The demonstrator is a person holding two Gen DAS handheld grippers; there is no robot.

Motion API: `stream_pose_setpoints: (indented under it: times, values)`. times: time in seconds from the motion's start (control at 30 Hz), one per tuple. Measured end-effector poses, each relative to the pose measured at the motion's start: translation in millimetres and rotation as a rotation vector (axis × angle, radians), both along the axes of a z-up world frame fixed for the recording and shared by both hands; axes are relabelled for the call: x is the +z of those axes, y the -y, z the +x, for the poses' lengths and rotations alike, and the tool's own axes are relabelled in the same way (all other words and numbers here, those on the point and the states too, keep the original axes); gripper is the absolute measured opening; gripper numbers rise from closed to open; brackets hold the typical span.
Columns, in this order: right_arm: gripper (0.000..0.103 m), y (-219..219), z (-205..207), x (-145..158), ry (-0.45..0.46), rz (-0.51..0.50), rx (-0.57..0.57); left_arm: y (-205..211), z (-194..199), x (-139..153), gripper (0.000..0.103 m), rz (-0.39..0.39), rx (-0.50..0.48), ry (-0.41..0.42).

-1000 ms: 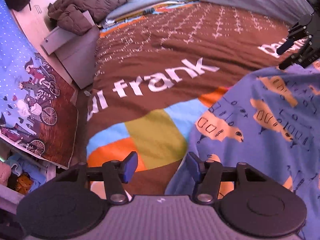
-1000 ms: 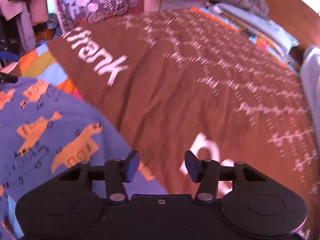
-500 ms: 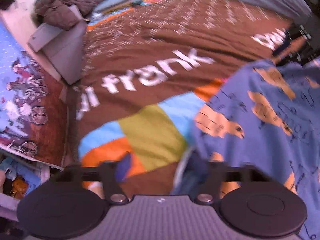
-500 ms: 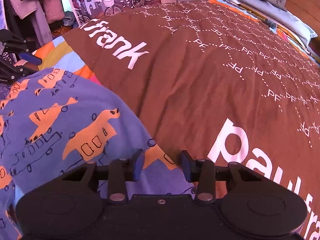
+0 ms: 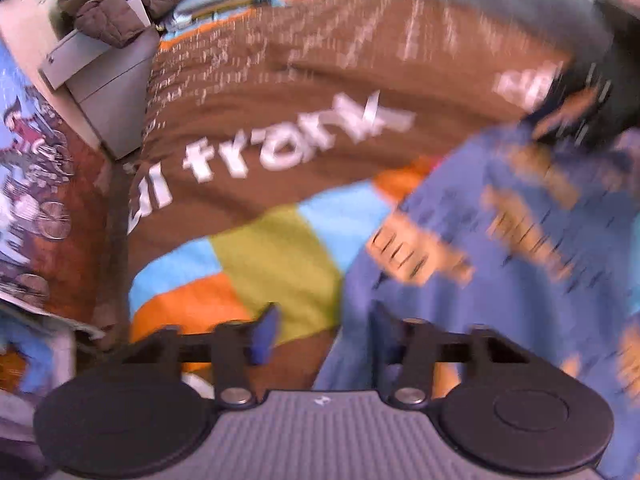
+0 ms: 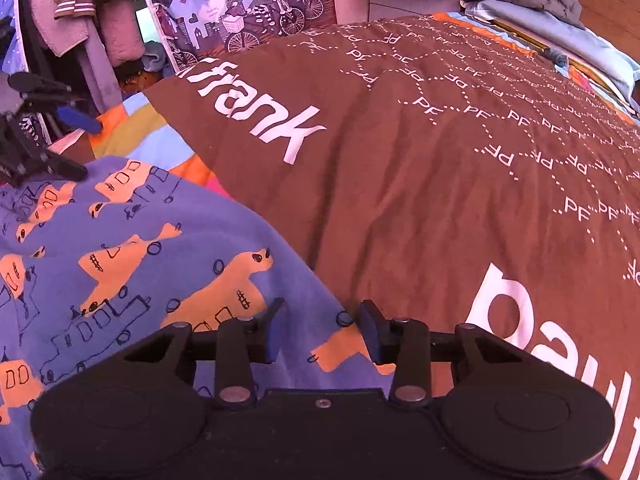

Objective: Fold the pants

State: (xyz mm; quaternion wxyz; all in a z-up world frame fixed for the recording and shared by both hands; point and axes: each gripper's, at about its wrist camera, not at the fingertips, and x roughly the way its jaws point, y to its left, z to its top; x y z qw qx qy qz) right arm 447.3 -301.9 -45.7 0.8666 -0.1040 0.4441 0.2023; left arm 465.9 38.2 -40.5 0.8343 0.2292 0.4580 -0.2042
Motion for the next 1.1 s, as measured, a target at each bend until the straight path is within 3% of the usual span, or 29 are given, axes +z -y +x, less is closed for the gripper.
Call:
stream_pose_setpoints:
  times: [0.03, 0.07, 0.1, 0.2, 0.33, 0.37, 0.53, 0.83, 0.97, 1.1]
  values:
    - [0.042, -0.6, -0.3, -1.1, -0.001, 0.001, 0.000, 2.6, -2.3, -0.9, 0.038, 0.000, -0.011, 0.009]
    - [0.041, -1.2, -1.1, -1.6, 0.001, 0.001, 0.003, 5.0, -3.4, 0.1, 0.018, -0.009, -0.026, 0.000]
    - [0.038, -1.5, -2.2, -1.5, -0.001, 0.003, 0.011, 8.0, -4.3, 1.1, 0.009, -0.019, -0.036, -0.017]
    - [0.034, -0.1, -2.1, -1.7, -0.011, 0.008, 0.011, 18.5, -8.7, -1.2, 0.003, 0.043, -0.057, 0.008]
    - [0.014, -4.8, -5.8, -3.2, 0.013, -0.010, -0.026, 28.4, -15.1, 1.0, 0.002, 0.098, -0.013, 0.065]
    - [0.002, -10.7, -10.0, -2.2, 0.034, -0.039, -0.018, 31.2, -19.9, 3.5, 0.002, 0.115, -0.008, 0.095]
    - [0.001, -30.3, -44.2, 16.7, 0.195, -0.163, -0.042, 34.8, -46.4, 27.5, 0.001, 0.157, 0.022, 0.256]
    - [0.000, -45.3, -160.7, 85.3, 0.473, -0.213, -0.022, 34.5, -124.3, 82.5, 0.002, 0.141, -0.007, 0.470]
    - [0.000, -56.3, -227.8, 101.8, 0.547, -0.222, 0.000, 30.9, -173.9, 96.4, 0.002, 0.133, -0.061, 0.530]
    - [0.000, -68.6, -288.6, 102.5, 0.539, -0.214, 0.031, 28.2, -222.7, 86.9, 0.002, 0.178, -0.141, 0.544]
